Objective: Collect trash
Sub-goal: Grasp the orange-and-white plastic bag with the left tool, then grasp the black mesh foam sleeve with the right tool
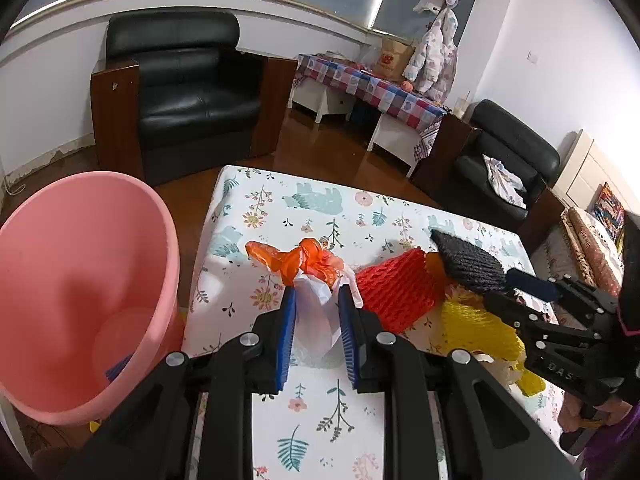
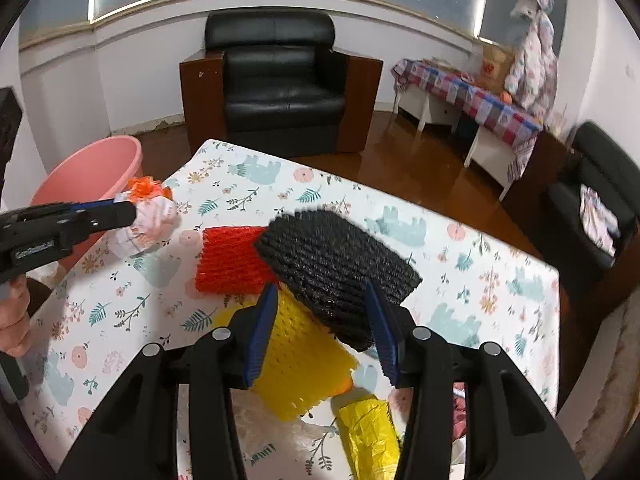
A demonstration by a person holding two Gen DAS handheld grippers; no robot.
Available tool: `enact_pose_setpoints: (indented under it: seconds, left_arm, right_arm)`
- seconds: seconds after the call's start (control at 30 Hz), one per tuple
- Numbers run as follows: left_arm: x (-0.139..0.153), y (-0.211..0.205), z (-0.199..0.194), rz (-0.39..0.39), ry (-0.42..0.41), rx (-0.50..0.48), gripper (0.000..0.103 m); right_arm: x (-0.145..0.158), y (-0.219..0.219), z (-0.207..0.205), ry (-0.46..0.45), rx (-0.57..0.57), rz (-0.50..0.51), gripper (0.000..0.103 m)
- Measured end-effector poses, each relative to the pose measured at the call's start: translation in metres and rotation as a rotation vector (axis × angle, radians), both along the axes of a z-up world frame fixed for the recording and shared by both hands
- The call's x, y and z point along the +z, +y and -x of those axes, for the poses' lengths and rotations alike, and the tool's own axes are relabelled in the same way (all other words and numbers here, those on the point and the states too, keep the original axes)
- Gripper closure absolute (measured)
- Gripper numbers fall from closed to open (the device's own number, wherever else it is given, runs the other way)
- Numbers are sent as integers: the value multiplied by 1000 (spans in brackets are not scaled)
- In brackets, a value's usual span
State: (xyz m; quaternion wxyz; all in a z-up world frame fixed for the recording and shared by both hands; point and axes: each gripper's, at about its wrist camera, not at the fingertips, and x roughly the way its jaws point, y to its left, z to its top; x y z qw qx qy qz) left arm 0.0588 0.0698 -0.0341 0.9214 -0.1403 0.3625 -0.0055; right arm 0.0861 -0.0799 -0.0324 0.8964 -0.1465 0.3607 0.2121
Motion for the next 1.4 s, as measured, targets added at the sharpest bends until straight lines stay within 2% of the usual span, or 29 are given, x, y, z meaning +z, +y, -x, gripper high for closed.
enact_pose_setpoints:
  seconds: [0.03, 0.13, 0.33, 0.57, 0.67, 0.7, 0.73, 0.8, 0.83, 1.13, 1.17, 1.2, 1.23, 1.4]
  left_arm:
    - [1, 0, 2, 2, -2, -1, 83]
    - [5, 0, 6, 3, -11, -2, 83]
    - [9, 0, 13, 7, -26, -2, 83]
    - [14, 3, 23, 16, -38, 1, 83]
    - [15, 4, 25, 15, -35, -1, 82]
    - [14, 4, 26, 16, -34, -1, 82]
    - [14, 4, 26, 17, -32, -1, 82]
    - [13, 3, 27, 15, -29, -2, 82]
    - [13, 2, 27, 13, -27, -1, 82]
    - [6, 3, 22, 14, -6, 6, 82]
    - [6, 3, 21, 14, -5, 6, 82]
    - [5, 4, 21, 15, -4, 6, 82]
    - [5, 4, 20, 14, -3, 6, 82]
    - [3, 5, 19, 18, -1, 4, 82]
  right_arm:
    - [-2, -3, 0, 10, -6, -14, 70]
    - [-6, -11, -2, 46, -31, -52, 86]
    - [-3, -21, -1, 53, -67, -91, 102]
    - [17, -33, 8, 21, -81, -192, 102]
    - [20, -31, 8, 33, -63, -184, 99]
    - [20, -28, 8, 36, -45, -173, 88]
    - [20, -26, 8, 37, -31, -166, 71]
    - [20, -19, 11, 20, -5, -137, 61]
    - [20, -15, 11, 13, 11, -119, 61]
    - [0, 6, -4, -13, 50, 76, 62]
    - [-2, 5, -6, -9, 47, 69, 65]
    - [-4, 3, -9, 5, 39, 53, 79]
    - [-6, 1, -11, 13, 31, 46, 87]
    - [-6, -15, -14, 38, -7, -41, 94]
